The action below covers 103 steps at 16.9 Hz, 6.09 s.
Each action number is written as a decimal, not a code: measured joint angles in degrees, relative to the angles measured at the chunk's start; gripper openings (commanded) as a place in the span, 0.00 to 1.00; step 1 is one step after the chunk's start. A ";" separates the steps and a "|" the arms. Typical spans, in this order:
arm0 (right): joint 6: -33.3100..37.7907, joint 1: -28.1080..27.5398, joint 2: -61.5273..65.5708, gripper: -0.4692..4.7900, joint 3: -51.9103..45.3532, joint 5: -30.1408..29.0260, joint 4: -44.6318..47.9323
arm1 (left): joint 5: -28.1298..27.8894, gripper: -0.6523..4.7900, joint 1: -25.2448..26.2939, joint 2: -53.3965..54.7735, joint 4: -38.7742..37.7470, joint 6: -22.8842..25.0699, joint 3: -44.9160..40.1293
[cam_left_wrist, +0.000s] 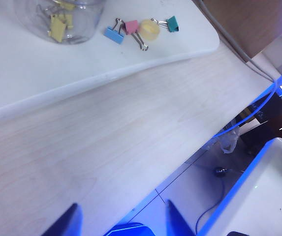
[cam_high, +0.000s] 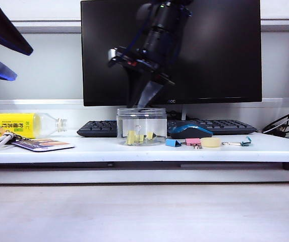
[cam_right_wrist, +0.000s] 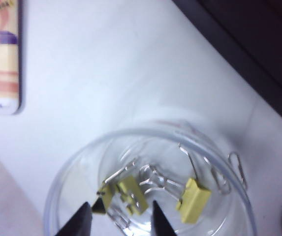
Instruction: Take the clips out of the round transparent plastic box and place them on the table.
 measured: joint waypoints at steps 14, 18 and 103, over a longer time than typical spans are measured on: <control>-0.46 -2.56 0.48 0.39 0.02 -6.67 -2.60 | 1.36 0.54 0.00 -0.02 -0.48 0.90 0.00; -0.66 -2.51 3.61 0.39 -0.04 -7.23 -3.45 | 1.38 0.54 0.00 -0.02 -0.52 1.22 0.00; 0.68 -3.72 4.48 0.18 -0.02 -10.29 -3.85 | 1.38 0.54 0.00 -0.04 -0.87 3.65 0.00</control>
